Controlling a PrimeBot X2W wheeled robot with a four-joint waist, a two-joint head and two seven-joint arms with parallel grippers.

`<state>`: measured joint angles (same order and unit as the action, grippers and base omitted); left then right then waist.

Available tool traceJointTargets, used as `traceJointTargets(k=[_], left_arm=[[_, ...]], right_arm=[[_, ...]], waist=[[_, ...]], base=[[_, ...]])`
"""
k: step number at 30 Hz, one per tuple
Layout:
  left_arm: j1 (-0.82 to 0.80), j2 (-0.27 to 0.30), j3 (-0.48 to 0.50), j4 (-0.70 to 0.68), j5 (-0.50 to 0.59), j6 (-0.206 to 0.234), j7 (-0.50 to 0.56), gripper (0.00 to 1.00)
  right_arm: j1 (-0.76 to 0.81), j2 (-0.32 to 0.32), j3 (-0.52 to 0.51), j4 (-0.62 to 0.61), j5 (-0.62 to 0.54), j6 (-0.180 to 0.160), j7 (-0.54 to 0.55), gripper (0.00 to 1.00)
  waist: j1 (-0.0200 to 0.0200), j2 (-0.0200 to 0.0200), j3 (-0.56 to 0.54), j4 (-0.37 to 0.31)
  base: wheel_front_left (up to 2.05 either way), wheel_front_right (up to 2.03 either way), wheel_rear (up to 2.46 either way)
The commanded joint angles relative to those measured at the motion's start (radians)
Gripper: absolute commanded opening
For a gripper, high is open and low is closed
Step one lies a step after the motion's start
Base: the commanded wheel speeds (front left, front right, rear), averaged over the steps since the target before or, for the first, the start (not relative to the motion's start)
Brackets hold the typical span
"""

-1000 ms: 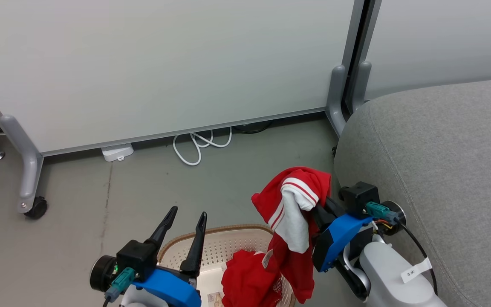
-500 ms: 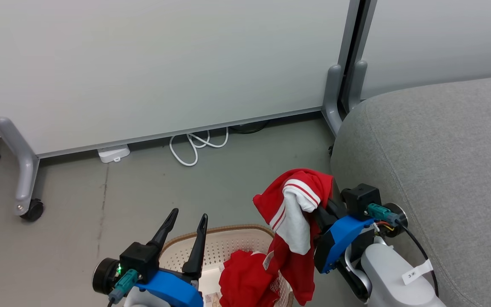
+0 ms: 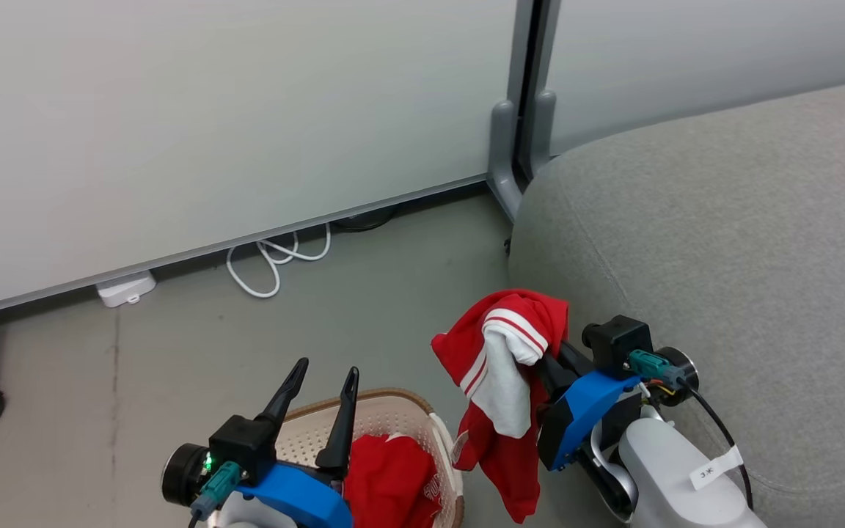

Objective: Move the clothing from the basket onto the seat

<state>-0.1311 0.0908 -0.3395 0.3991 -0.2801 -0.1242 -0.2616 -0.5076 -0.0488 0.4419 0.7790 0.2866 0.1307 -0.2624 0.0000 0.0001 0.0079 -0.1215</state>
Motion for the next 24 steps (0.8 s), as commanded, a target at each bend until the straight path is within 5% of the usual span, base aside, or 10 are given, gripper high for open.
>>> traceJointTargets(k=[1,24], left_arm=[[-0.015,0.0,0.002,0.003,0.005,-0.008,-0.005,1.0],[-0.046,0.013,-0.007,-0.007,0.004,-0.006,-0.005,1.0]], right_arm=[[-0.002,-0.003,-0.002,-0.008,0.003,0.0,-0.004,0.0],[0.005,-0.002,-0.017,-0.047,0.0,0.0,-0.004,0.0]], waist=[[0.0,-0.0001,0.007,-0.043],[0.0,-0.0001,0.06,-0.343]], base=[[0.0,0.0,0.0],[0.0,0.0,0.0]])
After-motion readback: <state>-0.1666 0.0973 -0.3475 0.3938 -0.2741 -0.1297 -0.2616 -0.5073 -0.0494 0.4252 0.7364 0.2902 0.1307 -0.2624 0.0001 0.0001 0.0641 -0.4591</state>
